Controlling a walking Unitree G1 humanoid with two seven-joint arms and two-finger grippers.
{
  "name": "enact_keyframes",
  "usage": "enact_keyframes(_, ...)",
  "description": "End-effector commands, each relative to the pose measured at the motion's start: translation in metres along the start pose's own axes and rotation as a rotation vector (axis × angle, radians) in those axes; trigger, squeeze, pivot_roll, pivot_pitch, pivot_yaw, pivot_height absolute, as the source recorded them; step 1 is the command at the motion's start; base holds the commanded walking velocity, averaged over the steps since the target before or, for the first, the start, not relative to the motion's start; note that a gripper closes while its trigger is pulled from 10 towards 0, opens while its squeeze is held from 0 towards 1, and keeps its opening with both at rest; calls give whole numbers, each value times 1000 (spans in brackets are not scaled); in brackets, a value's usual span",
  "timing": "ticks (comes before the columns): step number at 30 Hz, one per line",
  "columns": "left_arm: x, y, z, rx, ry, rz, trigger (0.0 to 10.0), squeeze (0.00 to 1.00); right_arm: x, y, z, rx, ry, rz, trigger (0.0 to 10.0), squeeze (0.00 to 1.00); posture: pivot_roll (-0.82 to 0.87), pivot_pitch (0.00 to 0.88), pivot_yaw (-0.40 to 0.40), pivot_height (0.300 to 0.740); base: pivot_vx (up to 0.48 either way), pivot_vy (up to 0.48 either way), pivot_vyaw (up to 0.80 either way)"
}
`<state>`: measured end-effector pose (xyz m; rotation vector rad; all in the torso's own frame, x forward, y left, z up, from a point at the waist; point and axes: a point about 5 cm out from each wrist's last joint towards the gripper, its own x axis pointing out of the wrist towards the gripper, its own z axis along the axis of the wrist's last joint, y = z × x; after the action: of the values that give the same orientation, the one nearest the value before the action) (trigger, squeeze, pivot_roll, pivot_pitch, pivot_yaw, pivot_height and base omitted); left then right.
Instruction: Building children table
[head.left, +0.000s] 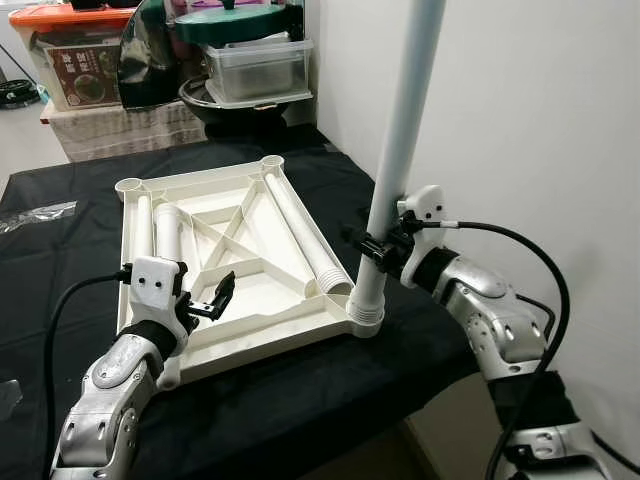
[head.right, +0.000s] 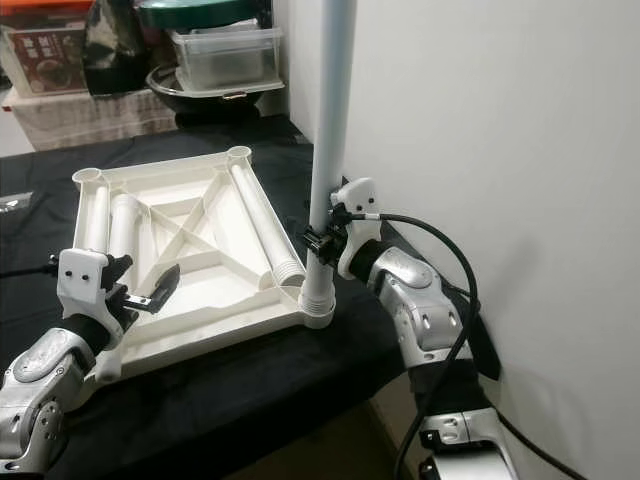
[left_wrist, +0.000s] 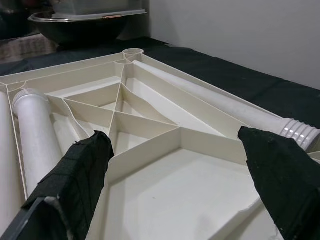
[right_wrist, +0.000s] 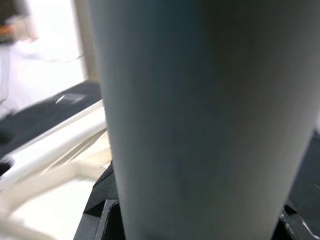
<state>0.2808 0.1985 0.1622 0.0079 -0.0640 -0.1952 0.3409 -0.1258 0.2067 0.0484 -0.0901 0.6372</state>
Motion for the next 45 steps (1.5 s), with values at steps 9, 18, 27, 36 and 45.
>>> enact_keyframes(9,-2,4,-3,24,20,20,10000,0,-8,-9,-73,-14,356,-487,10000,0,11,0,-23,740,0,0,0)
enact_keyframes(18,-2,8,-4,32,29,40,10000,0,9,4,-77,-112,421,-449,10000,0,20,0,-39,740,0,0,0)
enact_keyframes(27,-4,9,-7,28,39,52,10000,0,2,1,-85,30,423,-609,10000,0,18,0,-38,740,0,0,0)
enact_keyframes(36,0,9,-5,31,35,51,10000,0,21,-5,-34,209,226,-492,10000,0,8,0,-29,740,0,0,0)
enact_keyframes(45,2,6,-2,19,14,14,10000,0,32,-12,31,291,61,-288,10000,0,1,0,-27,740,0,0,0)
